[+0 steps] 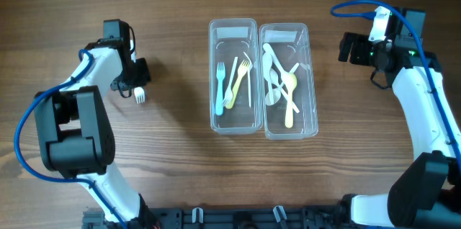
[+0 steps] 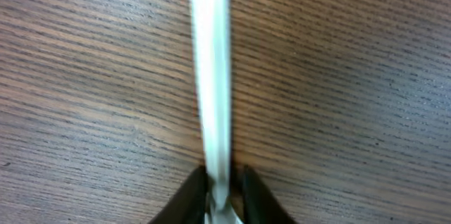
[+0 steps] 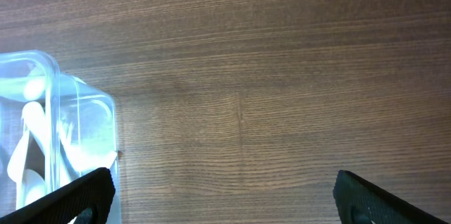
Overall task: Pack container
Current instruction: 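Return the left gripper to the last white fork and grasp it, then lift the last white fork into the left container and release it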
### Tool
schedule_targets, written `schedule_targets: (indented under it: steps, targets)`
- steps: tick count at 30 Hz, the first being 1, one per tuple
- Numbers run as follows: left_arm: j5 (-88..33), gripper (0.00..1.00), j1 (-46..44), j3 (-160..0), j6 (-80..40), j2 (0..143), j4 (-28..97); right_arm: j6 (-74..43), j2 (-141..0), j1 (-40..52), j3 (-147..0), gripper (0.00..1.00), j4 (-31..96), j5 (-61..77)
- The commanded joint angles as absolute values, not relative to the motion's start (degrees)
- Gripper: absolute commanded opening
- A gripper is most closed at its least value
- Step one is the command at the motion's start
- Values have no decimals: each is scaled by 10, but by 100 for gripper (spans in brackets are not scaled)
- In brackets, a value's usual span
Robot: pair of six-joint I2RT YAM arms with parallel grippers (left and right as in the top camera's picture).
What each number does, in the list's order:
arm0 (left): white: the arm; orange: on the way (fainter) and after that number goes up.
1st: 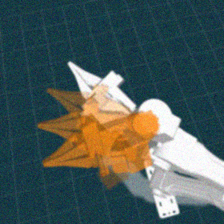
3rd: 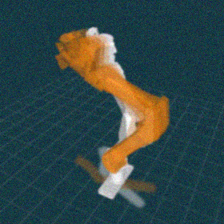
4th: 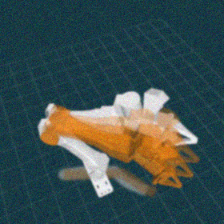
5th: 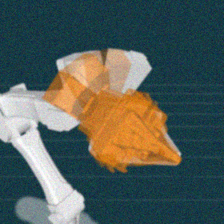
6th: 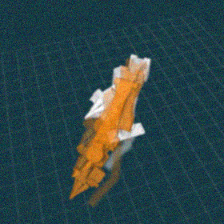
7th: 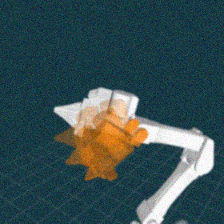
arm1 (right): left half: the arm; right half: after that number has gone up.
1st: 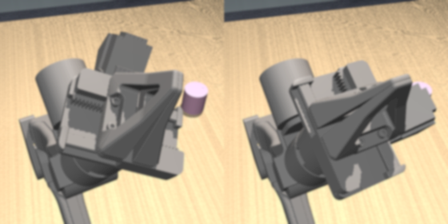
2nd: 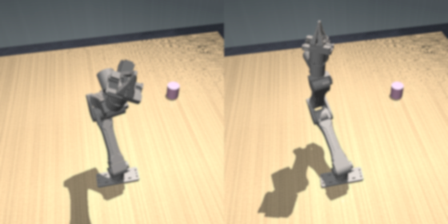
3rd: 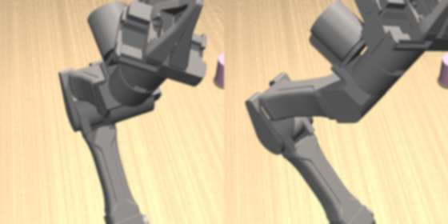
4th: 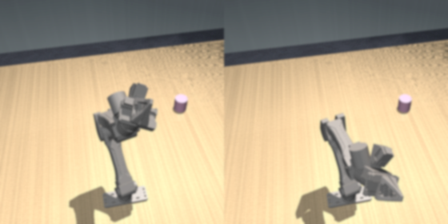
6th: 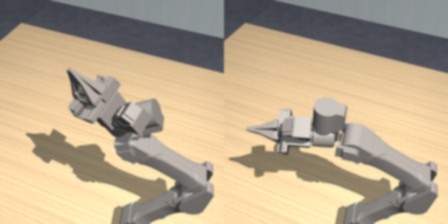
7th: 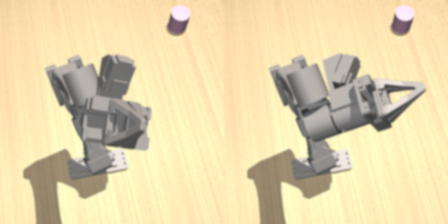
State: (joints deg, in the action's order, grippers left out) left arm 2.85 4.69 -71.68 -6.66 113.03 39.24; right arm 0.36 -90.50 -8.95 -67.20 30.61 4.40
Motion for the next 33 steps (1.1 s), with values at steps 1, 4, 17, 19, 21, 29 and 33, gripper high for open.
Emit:
schedule_targets:
  steps: [1, 4, 17, 19, 21, 29, 33]
  targets:
    - [28, 13, 51, -712, -64, 1149, 401, 13, -897, -90, -668, 100, 305, 38]
    - [28, 5, 51, -713, -65, 1147, 401, 14, -897, -90, -668, 100, 304, 38]
    - [-75, 4, 50, -749, -127, 1035, 407, 13, -897, -90, -668, 100, 304, 38]
    - [-130, 4, 50, -751, -141, 1004, 406, 14, -897, -90, -668, 100, 304, 38]
    - [-190, 4, 49, -751, -162, 970, 405, 13, -897, -90, -668, 100, 304, 38]
    - [-296, 4, -25, -751, -170, 908, 389, 14, -897, -90, -668, 100, 304, 38]
    - [-295, 4, -96, -751, -167, 909, 381, 13, -897, -90, -668, 100, 304, 38]
